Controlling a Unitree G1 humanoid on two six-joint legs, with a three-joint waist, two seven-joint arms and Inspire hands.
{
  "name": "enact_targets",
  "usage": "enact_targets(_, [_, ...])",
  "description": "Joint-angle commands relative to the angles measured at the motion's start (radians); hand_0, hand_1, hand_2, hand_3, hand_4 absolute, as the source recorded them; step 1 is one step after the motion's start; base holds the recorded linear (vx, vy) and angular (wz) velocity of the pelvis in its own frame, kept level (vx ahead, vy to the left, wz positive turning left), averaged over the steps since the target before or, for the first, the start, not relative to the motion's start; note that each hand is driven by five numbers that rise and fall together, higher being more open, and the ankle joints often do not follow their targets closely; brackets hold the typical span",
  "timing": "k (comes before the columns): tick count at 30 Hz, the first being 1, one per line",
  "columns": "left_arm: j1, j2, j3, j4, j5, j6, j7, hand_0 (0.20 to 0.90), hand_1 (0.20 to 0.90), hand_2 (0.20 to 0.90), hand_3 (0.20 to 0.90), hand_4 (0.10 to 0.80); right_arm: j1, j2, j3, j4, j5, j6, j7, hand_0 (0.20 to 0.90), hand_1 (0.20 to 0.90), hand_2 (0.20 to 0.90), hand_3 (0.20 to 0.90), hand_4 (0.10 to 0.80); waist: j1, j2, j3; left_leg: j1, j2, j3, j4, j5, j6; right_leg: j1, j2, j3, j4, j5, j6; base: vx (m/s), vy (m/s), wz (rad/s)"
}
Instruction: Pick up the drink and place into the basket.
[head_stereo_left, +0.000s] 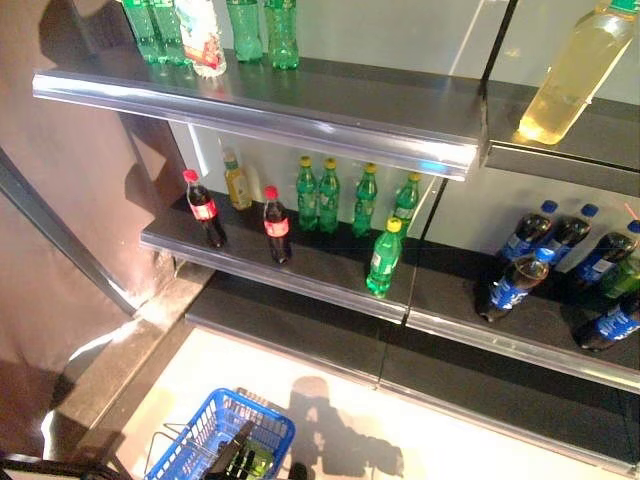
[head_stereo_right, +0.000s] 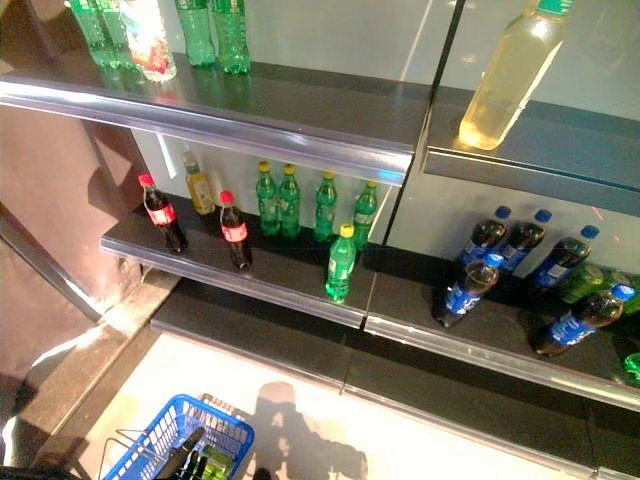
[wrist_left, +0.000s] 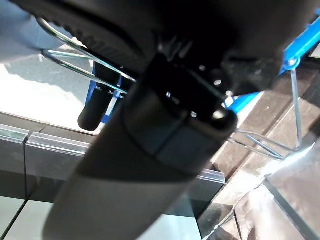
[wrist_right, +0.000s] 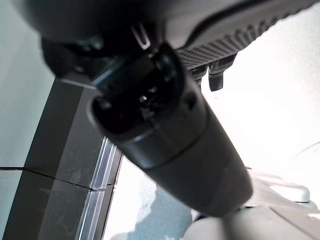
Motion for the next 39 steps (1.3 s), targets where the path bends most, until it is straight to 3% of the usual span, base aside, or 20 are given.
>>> enact_targets(1, [-0.071,-0.057,-0.031,-0.028,0.062,0.014,-0.137,0.3,0.3,0.3,0.2,0.1,-0.018,0.027,0.033,0.009,0.023,-0.009,0.014,0.9,0.9,0.9,0.9,0.8,0.008,0.012,0.018,0.015,0.008,0.029,0.0,-0.02,-0.004,-0.008,-0.01,-0.019,0.039,0.036,-0.002,0.0,0.0,0.0])
enact_targets(23, [-0.083,-0.067,-0.047,0.009,0.059,0.012,-0.14,0.3,0.3,0.3,0.2,0.1,-0.031,0.033,0.004,0.077,0.043,-0.01,-0.024,0.9,0.9,0.9,0.9,0.8,0.007,0.009,0.003,0.028,0.012,0.028,0.0,-0.042,-0.005,-0.008,-0.01,-0.028,0.02,0.046,0.0,0.001,0.0,-0.01])
enact_targets(29, [-0.086,-0.067,-0.047,0.002,0.064,0.015,-0.128,0.3,0.3,0.3,0.2,0.1,-0.035,0.027,-0.006,0.06,0.085,-0.095,-0.075,0.9,0.9,0.9,0.9,0.8,0.009,0.008,0.006,0.035,0.011,0.022,0.0,-0.044,-0.005,-0.005,-0.009,-0.029,0.024,0.046,0.0,0.0,0.0,0.0])
enact_targets(32, [-0.075,-0.067,-0.051,-0.04,0.066,0.022,-0.096,0.3,0.3,0.3,0.2,0.1,-0.037,0.008,-0.003,-0.078,0.095,-0.139,-0.089,0.9,0.9,0.9,0.9,0.8,0.009,0.005,0.01,0.038,0.01,0.02,0.0,-0.045,-0.004,-0.003,-0.01,-0.03,0.025,0.049,0.0,0.0,0.0,0.0])
enact_targets(33, [-0.057,-0.064,-0.052,-0.074,0.065,0.027,-0.079,0.3,0.3,0.3,0.2,0.1,-0.025,-0.008,0.015,-0.246,0.089,-0.109,-0.111,0.9,0.9,0.9,0.9,0.8,0.004,0.003,0.011,0.037,0.009,0.02,0.0,-0.046,-0.002,-0.006,-0.01,-0.028,0.025,0.051,0.001,-0.021,-0.033,-0.01])
enact_targets(39, [0.016,-0.07,-0.057,-0.183,0.072,0.026,-0.037,0.3,0.3,0.3,0.2,0.1,0.047,-0.052,0.024,-0.677,0.1,-0.102,-0.139,0.9,0.9,0.9,0.9,0.8,-0.013,-0.004,0.004,0.037,0.007,0.024,0.0,-0.052,0.004,-0.011,-0.011,-0.023,0.021,0.056,0.006,-0.011,-0.026,0.0])
